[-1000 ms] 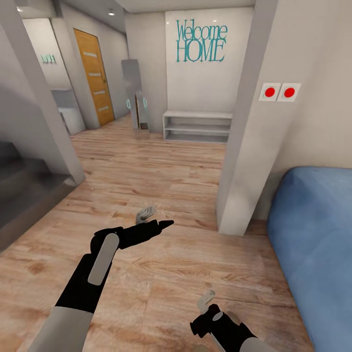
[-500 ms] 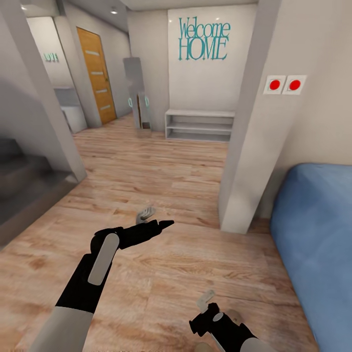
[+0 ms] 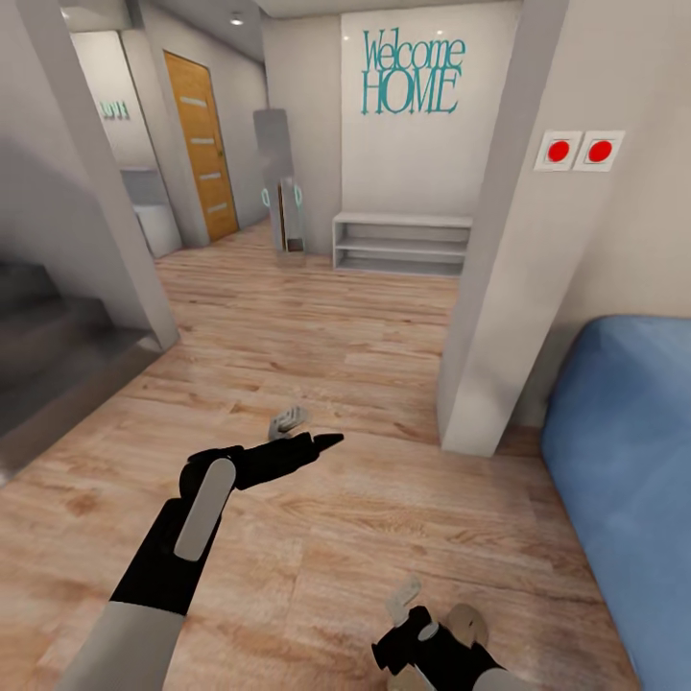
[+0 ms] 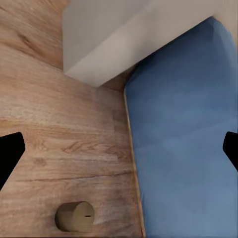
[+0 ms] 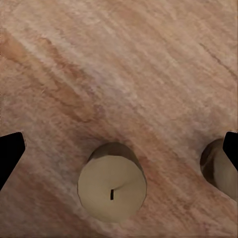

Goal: Place each of the two pumpkins and all three candles from the living room inside a cabinet in the living room (use any cabinet), then make sure every cabinet is closed, and position the cauldron so it is next to a table in the living room.

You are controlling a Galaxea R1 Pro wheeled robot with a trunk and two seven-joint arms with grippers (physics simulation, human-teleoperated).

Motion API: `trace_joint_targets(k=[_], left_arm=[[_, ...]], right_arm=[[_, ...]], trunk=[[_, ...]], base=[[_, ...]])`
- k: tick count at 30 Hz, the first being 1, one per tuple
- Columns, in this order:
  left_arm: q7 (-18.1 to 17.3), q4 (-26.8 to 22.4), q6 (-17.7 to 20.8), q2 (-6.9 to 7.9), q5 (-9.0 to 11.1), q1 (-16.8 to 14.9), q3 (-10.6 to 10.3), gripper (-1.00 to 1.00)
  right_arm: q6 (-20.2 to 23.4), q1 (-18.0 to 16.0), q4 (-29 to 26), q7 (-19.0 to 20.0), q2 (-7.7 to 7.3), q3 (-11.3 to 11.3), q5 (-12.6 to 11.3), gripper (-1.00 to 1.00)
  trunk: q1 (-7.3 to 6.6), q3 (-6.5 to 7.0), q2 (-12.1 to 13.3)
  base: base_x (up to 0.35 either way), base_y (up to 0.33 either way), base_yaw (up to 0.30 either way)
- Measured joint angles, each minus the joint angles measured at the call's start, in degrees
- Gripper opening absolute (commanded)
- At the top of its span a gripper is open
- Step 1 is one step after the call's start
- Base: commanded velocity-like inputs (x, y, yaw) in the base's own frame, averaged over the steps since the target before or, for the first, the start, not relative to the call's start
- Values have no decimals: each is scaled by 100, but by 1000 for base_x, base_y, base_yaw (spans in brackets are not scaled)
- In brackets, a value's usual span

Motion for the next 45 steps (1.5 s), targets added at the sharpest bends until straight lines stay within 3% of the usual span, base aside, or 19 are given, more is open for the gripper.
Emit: trace_joint_targets(k=[7, 45], left_arm=[[8, 0, -9, 0, 9, 0, -176, 100], [0, 8, -97, 0, 10, 9, -181, 100]], right_arm=[[0, 0, 99, -11, 0, -2, -7, 100], [8, 0, 85, -63, -22, -30, -46, 100]], trunk=[[44, -36, -82], [44, -36, -82]], base=[[0, 0, 0], [-40, 24, 0]])
